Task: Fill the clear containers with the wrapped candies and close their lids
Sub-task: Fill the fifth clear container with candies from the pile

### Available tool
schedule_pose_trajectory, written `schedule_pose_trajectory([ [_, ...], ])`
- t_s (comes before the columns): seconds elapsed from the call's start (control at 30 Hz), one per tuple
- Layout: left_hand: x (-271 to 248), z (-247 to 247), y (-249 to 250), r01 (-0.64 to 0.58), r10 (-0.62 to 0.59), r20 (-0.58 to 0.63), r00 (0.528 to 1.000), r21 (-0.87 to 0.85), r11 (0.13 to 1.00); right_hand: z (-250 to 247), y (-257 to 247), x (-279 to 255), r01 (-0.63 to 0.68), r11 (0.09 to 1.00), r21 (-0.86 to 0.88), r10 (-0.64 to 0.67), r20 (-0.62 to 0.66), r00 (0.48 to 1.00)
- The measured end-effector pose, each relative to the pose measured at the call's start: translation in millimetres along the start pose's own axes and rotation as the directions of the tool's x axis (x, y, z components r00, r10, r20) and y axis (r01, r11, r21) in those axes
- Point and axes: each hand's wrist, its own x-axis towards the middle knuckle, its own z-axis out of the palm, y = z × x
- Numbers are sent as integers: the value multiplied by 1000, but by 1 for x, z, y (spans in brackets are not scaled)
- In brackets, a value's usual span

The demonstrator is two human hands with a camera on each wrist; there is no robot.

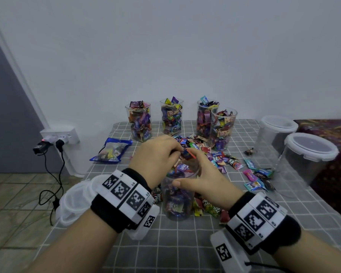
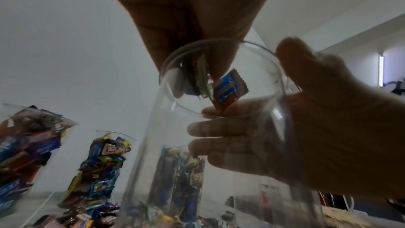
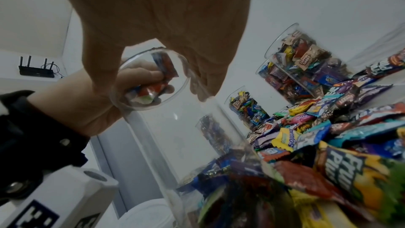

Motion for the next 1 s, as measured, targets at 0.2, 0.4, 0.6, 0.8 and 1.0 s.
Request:
schedule_pose_trajectory([
  [0.2,-2,2,4,-63,61,97,993,22,998,0,1,0,21,1000,-3,-21,-8,1000],
  [0.4,-5,4,5,-52,55,61,997,-57,997,1,1,-1,31,999,12,-31,-10,999],
  [0.6,-10,5,3,-37,35,-21,999,-126,991,1,4,1,19,1000,10,-19,-7,1000],
  [0.8,-11,-4,-6,67,-123,-149,981,-337,939,-17,0,-2,-51,989,-138,63,82,995],
  [1.0,-10,-4,-36,402,-404,31,914,-200,894,-63,1,-6,-114,745,-657,292,167,942],
])
